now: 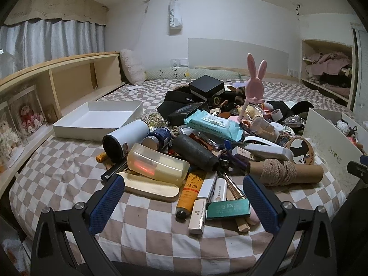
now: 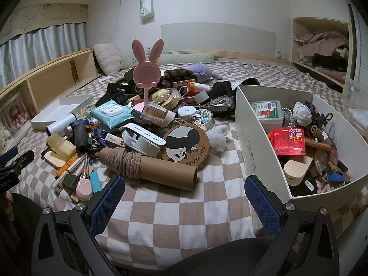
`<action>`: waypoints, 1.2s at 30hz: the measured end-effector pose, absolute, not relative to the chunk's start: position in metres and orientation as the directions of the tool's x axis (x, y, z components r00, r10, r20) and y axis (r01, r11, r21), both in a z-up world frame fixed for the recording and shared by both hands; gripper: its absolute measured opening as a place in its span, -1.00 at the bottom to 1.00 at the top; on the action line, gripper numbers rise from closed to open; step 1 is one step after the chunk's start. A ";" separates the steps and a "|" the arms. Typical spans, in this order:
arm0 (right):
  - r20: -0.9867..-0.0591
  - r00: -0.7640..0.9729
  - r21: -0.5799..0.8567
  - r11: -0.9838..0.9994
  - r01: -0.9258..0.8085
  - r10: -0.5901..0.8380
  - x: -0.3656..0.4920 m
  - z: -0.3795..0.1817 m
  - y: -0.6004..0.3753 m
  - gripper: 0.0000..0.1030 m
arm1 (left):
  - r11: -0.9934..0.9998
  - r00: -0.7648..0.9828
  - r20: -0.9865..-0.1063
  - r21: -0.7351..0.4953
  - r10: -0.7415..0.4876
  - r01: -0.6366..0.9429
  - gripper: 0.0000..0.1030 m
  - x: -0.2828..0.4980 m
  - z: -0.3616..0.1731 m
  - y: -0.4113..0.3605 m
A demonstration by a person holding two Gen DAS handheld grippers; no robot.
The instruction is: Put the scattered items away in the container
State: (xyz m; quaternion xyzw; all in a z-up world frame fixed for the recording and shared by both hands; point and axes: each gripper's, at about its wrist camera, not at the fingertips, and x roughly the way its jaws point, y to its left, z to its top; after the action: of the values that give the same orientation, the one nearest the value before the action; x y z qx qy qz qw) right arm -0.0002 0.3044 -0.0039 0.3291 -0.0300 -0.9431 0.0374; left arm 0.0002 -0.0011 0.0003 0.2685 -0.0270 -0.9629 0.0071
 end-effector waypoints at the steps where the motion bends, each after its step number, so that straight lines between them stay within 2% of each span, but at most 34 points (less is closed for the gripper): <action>1: -0.617 -0.782 0.080 -0.995 0.051 -0.090 0.000 -0.004 0.304 1.00 | -0.999 -0.856 -0.517 0.053 -0.026 -0.001 1.00 0.000 0.000 -0.001; 9: -0.608 -0.790 0.067 -0.996 0.054 -0.084 0.000 -0.004 0.303 1.00 | -0.999 -0.860 -0.511 0.033 -0.013 -0.005 1.00 0.002 0.001 -0.005; 36: -0.615 -0.783 0.078 -0.995 0.055 -0.091 -0.001 -0.004 0.304 1.00 | -0.996 -0.865 -0.501 0.084 -0.022 -0.024 1.00 0.002 -0.001 0.008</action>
State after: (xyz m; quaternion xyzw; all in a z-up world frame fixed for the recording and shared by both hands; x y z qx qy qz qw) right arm -0.0005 0.3039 -0.0040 0.3270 -0.0281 -0.9438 0.0387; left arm 0.0019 0.0083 -0.0012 0.2598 -0.0435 -0.9647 -0.0005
